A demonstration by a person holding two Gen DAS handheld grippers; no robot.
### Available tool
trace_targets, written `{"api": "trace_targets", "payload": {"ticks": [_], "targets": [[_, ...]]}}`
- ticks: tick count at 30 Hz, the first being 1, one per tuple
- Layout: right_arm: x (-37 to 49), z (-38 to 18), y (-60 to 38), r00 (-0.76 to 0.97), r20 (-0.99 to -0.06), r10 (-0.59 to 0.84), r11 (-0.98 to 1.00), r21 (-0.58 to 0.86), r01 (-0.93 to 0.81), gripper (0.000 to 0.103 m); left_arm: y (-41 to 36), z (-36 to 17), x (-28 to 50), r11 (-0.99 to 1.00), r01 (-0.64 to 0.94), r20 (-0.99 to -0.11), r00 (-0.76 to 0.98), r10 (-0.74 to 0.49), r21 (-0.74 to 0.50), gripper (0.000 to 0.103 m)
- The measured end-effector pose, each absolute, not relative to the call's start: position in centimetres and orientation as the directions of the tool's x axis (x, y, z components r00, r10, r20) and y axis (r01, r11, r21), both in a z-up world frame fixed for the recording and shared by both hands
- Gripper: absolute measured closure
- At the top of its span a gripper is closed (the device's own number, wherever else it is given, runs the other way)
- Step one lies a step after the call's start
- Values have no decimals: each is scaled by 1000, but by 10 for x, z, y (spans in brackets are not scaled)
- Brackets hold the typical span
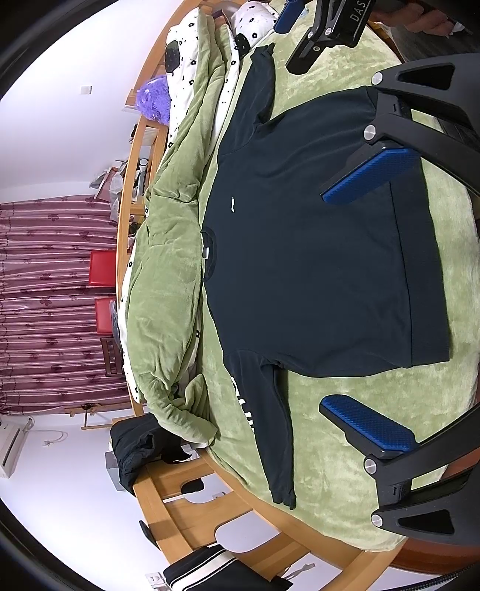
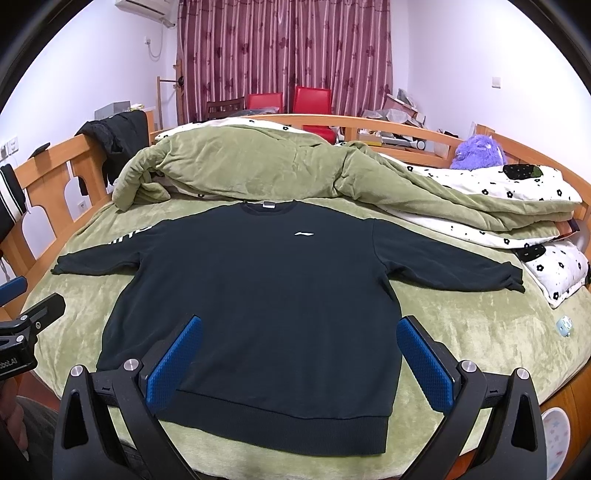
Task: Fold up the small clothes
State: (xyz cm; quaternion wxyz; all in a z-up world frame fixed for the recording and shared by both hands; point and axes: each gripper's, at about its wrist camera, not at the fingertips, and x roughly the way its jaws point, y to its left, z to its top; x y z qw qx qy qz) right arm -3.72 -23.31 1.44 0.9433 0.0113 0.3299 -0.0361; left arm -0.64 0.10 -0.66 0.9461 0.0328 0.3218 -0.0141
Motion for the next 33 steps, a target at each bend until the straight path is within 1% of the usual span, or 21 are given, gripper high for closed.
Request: {"api": "trace_targets", "payload": {"ticks": [33], "targets": [[-36, 12, -233, 782, -621, -50, 997, 15, 75, 0, -2, -3, -8, 998, 47, -615, 789, -16, 34, 0]]}}
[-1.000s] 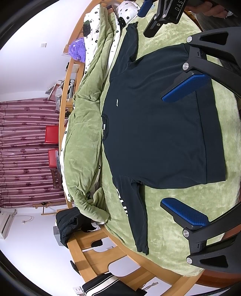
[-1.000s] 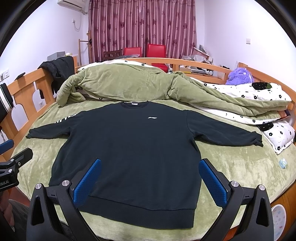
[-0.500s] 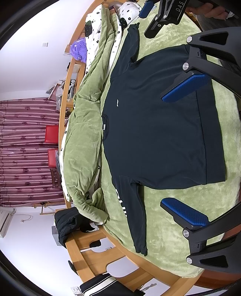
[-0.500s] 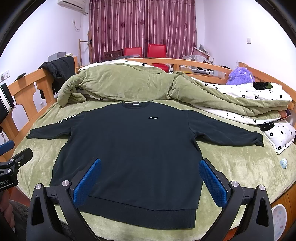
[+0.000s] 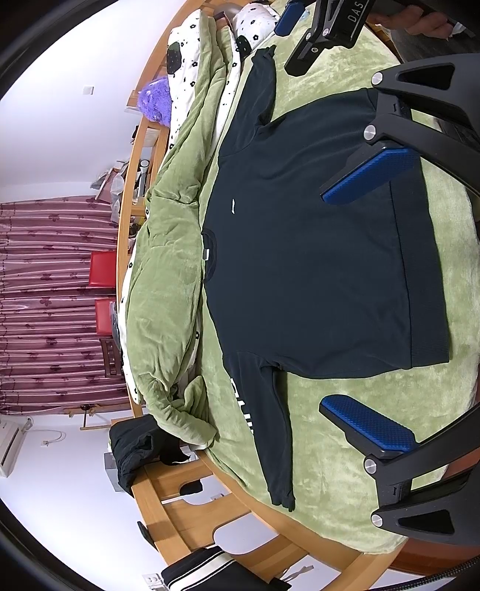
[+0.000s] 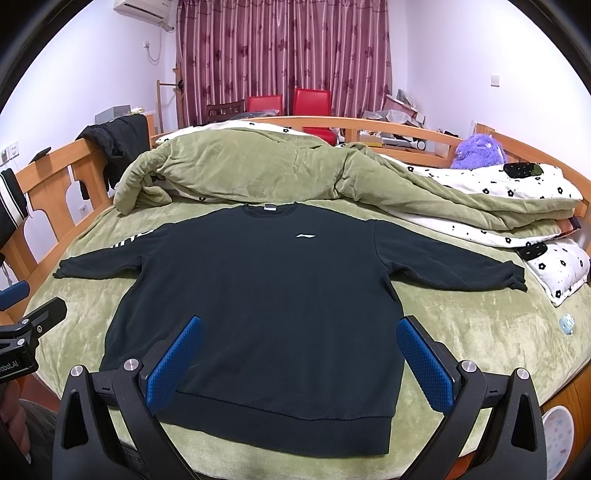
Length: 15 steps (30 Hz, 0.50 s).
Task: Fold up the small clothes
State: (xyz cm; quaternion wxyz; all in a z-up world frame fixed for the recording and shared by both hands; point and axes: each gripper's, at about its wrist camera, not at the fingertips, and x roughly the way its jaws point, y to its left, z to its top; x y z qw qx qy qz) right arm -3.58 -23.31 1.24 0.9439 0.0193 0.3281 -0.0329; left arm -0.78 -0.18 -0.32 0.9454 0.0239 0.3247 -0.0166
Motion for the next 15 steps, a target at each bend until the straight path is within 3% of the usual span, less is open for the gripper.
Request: {"api": "trace_targets", "payload": {"ticks": [15], "targets": [[-37, 12, -234, 783, -620, -49, 997, 14, 74, 0, -2, -3, -8, 998, 47, -614, 789, -16, 33, 0]]}}
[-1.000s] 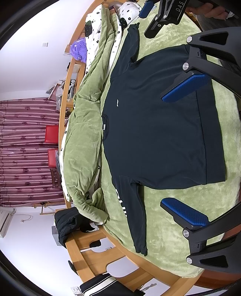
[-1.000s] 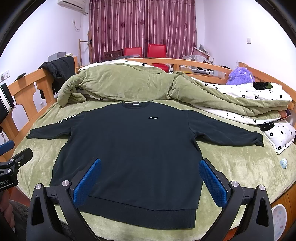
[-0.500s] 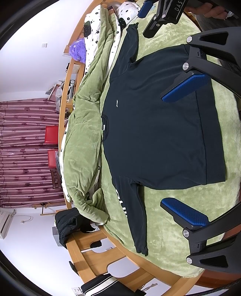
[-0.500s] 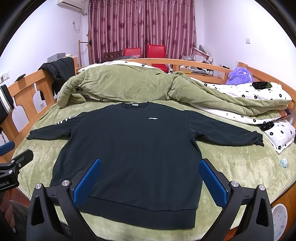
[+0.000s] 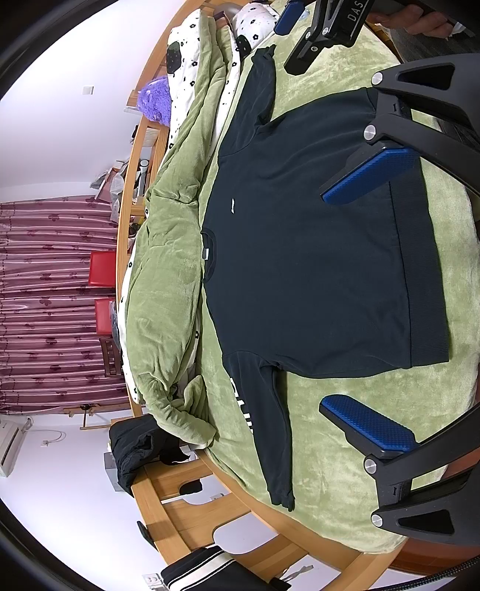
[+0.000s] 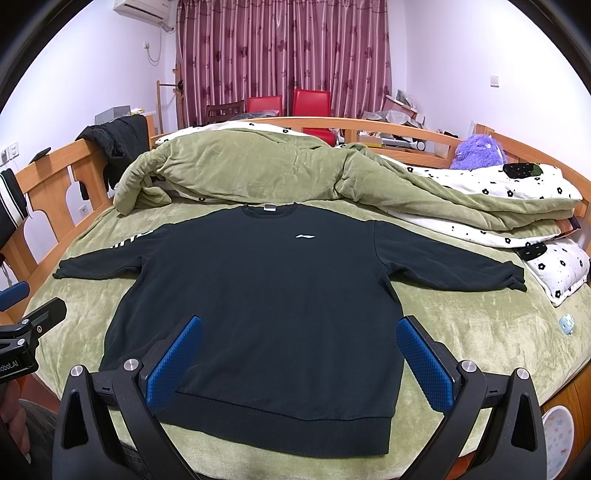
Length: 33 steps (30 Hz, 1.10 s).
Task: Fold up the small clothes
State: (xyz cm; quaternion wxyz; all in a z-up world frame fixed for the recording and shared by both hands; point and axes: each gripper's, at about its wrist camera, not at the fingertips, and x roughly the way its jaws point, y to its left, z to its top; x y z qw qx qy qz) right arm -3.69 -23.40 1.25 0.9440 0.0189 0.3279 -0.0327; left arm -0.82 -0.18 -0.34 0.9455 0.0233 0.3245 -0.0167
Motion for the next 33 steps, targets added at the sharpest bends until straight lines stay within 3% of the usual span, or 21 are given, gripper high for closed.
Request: {"api": "trace_targets", "payload": {"ticks": [18, 24, 26, 33], "targets": [[-22, -6, -248, 769, -635, -67, 996, 2, 88, 0, 13, -19, 15, 999, 23, -633, 774, 0, 28, 0], [-1, -26, -266, 737, -669, -94, 994, -28, 102, 0, 44, -41, 44, 999, -18, -652, 758, -15, -44, 0], [7, -33, -270, 722, -685, -97, 994, -31, 104, 0, 55, -42, 51, 999, -23, -638, 770, -5, -35, 4], [46, -41, -271, 717, -695, -59, 992, 39, 119, 0, 103, -46, 90, 996, -94, -630, 773, 71, -4, 4]]}}
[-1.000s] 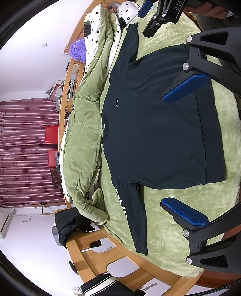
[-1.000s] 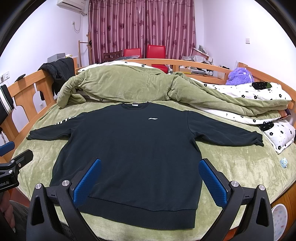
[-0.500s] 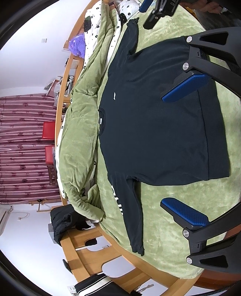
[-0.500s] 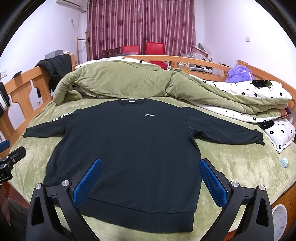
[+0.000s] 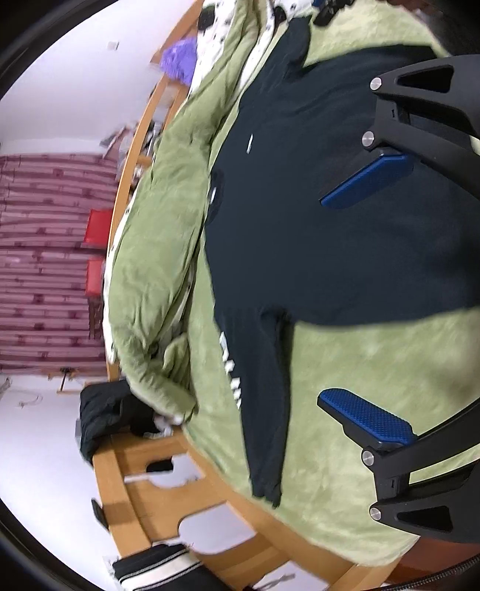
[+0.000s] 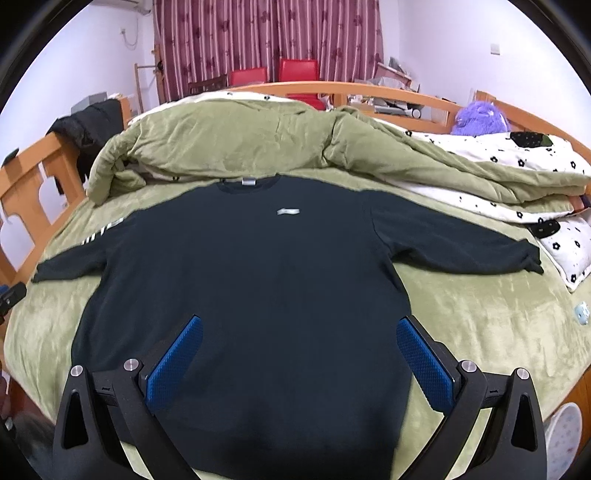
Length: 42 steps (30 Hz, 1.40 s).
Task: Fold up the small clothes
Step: 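Reach the left gripper to the sweatshirt sleeve cuff and grasp it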
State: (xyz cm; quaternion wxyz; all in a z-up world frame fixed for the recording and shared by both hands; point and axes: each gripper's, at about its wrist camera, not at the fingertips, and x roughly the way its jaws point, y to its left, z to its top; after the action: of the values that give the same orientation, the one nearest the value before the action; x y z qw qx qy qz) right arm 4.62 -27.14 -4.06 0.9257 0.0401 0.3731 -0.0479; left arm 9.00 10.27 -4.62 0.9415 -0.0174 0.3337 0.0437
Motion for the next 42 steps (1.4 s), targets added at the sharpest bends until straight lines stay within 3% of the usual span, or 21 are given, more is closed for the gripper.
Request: {"api": "trace_targets", "payload": {"ticks": [9, 15, 22, 28, 32, 34, 36, 38, 40, 42], "targets": [[96, -46, -221, 785, -619, -37, 997, -73, -11, 0, 201, -89, 155, 969, -246, -699, 690, 188, 17, 5], [133, -70, -196, 766, -643, 13, 995, -69, -75, 0, 262, -128, 186, 943, -325, -725, 631, 276, 77, 5], [180, -105, -174, 716, -698, 24, 991, -79, -110, 1, 334, -172, 220, 905, -426, -747, 599, 288, 7, 10], [200, -127, -167, 703, -707, 81, 990, -22, -136, 10, 375, -194, 253, 878, -477, -757, 585, 290, -32, 15], [204, -137, -168, 679, -730, 77, 988, -36, -151, 22, 396, -211, 273, 857, -507, -778, 573, 256, -91, 21], [205, -139, -171, 677, -733, 65, 988, -50, -148, 23, 402, -218, 281, 841, -530, -785, 564, 257, -106, 26], [205, -139, -178, 673, -736, 74, 989, -30, -142, 24, 405, -219, 284, 830, -546, -771, 575, 272, -115, 38], [205, -141, -186, 651, -752, 101, 990, 10, -143, 32, 406, -217, 287, 827, -551, -763, 583, 280, -117, 69], [203, -144, -194, 646, -755, 114, 990, 35, -133, 36, 408, -215, 293, 831, -540, -765, 589, 261, -133, 93], [199, -145, -200, 648, -753, 114, 991, 43, -125, 36, 406, -207, 295, 825, -544, -757, 602, 256, -154, 95]]}}
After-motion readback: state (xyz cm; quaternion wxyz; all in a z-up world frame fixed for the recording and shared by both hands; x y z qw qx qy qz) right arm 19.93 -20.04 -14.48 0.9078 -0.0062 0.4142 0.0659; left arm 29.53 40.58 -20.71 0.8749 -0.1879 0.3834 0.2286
